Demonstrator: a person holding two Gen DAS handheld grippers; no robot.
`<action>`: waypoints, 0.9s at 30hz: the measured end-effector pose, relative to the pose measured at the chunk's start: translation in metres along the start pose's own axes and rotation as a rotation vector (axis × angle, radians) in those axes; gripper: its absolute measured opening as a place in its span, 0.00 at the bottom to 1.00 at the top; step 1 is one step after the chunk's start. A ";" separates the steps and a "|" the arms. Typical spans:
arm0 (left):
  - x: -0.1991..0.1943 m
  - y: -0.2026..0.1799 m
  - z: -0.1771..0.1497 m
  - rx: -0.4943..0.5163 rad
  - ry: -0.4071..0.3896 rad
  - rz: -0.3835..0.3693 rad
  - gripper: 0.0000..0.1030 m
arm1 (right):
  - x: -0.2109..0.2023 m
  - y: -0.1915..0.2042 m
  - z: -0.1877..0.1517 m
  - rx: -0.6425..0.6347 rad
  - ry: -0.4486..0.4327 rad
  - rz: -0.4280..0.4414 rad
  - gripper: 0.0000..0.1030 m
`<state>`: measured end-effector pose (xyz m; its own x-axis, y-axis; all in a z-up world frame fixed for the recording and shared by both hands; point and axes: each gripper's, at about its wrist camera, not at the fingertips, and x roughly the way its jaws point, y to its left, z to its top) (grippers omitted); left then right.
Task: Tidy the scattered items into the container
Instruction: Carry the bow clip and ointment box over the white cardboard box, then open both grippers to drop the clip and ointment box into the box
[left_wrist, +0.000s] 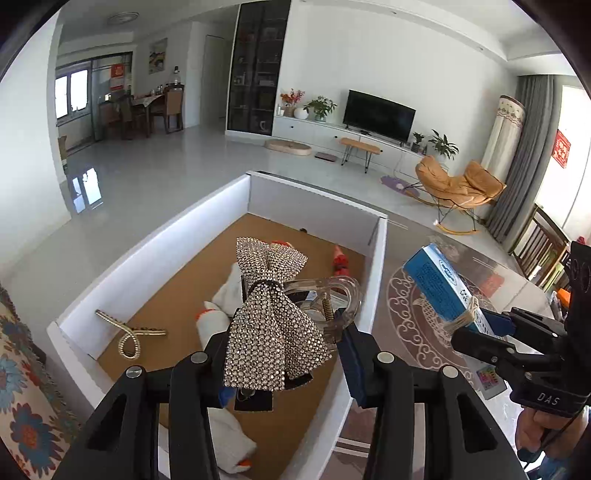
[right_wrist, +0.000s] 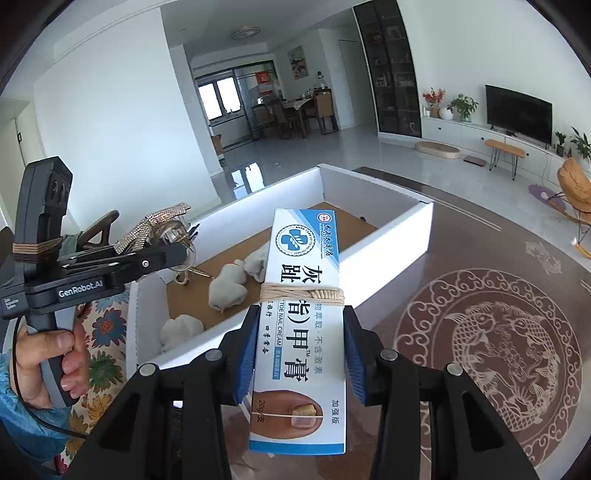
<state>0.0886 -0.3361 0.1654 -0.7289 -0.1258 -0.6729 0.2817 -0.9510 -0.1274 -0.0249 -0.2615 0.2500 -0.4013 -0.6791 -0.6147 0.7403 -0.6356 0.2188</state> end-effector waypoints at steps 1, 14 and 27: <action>0.007 0.017 0.004 -0.023 0.017 0.022 0.45 | 0.014 0.013 0.011 -0.015 0.011 0.029 0.41; 0.109 0.095 -0.028 -0.237 0.328 0.108 0.75 | 0.199 0.085 0.034 -0.077 0.350 0.074 0.45; 0.006 0.041 0.016 -0.166 0.112 0.287 1.00 | 0.115 0.061 0.074 -0.115 0.316 -0.025 0.63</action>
<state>0.0856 -0.3808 0.1678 -0.5346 -0.3407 -0.7734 0.5697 -0.8212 -0.0320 -0.0656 -0.4056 0.2491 -0.2464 -0.5046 -0.8275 0.7953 -0.5932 0.1249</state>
